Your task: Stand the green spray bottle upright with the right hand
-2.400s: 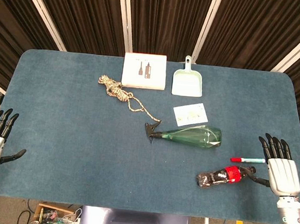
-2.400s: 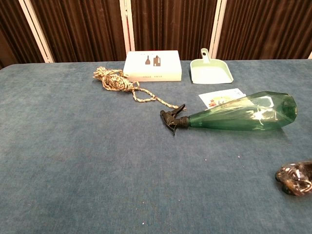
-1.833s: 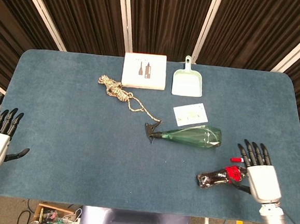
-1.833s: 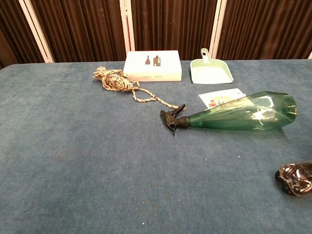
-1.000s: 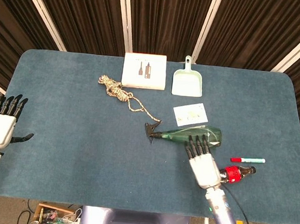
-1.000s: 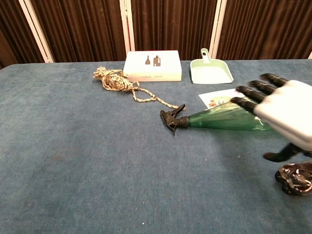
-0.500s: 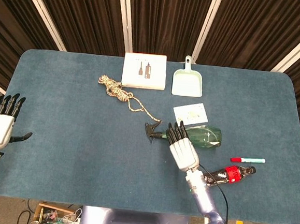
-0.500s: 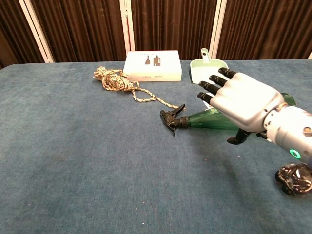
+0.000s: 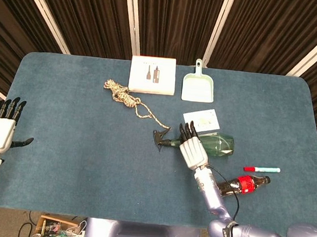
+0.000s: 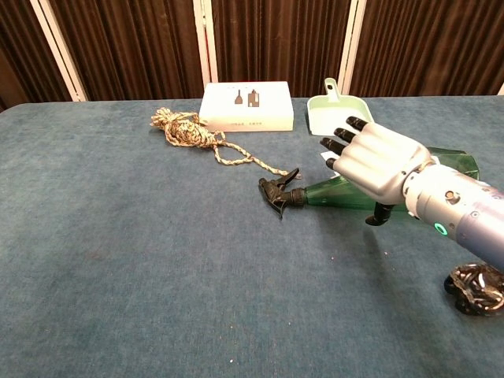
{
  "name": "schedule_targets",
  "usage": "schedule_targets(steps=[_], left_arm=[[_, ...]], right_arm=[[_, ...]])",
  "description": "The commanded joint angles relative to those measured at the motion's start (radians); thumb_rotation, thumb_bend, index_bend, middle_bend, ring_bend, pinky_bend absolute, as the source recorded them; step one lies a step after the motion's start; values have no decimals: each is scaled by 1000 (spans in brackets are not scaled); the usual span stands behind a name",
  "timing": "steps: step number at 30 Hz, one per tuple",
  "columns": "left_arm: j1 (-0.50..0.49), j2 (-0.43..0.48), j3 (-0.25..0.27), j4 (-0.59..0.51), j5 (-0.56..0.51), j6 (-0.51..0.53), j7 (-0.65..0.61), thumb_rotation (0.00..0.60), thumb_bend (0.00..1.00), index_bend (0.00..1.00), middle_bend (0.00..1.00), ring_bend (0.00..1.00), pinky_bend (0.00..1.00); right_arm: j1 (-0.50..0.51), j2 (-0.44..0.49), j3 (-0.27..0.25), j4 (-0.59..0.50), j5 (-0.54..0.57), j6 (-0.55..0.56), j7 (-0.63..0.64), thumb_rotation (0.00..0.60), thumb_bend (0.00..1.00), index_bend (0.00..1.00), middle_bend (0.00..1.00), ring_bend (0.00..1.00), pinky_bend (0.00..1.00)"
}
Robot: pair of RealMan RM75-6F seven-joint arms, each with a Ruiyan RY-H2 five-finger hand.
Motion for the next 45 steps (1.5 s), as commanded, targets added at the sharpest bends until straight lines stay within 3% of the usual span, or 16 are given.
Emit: schedule_targets(steps=[1,8,15,21,26,30,32,33,38,42,45], left_arm=[[-3,-1,0,3,-5,-7,-4,600,49,0,0,0,0],[-14,0,1,15,-22,-39,-14,600,50,0,0,0,0],[-18,0,-2,10,-45,-48,2,600,50,0,0,0,0],[-15,2,4,-1,-38,-36,7,600,49,0,0,0,0],[-10,6,10,-15,-24,-18,7,600,49,0,0,0,0],[-4,12,16,-28,-13,0,6,600,50,0,0,0,0],[-1,14,19,-35,-2,12,7,600,50,0,0,0,0],[0,15,21,-37,2,15,7,600,50,0,0,0,0],[1,17,24,-40,5,15,3,600,49,0,0,0,0],[2,19,24,-41,7,20,-1,600,50,0,0,0,0],[2,20,25,-43,7,17,-7,600,50,0,0,0,0]], right_arm=[[27,-11,-4,32,28,-15,12,600,227,260,0,0,0],[67,-30,-17,100,61,-28,48,600,331,453,0,0,0],[91,-60,-49,188,-8,18,128,600,598,847,30,0,0],[81,-57,-81,214,-150,118,262,600,637,899,73,0,0],[69,-12,-108,169,-253,184,354,600,635,906,78,0,0],[59,61,-119,94,-327,205,542,600,612,914,77,0,0],[50,95,-99,57,-380,261,721,600,603,920,77,0,0],[44,107,-92,73,-430,315,843,600,601,923,78,0,0],[27,80,-42,175,-522,493,1219,600,598,935,92,0,0],[16,56,26,241,-512,591,1447,600,599,939,104,0,0],[4,57,60,242,-470,595,1655,600,602,939,107,0,0]])
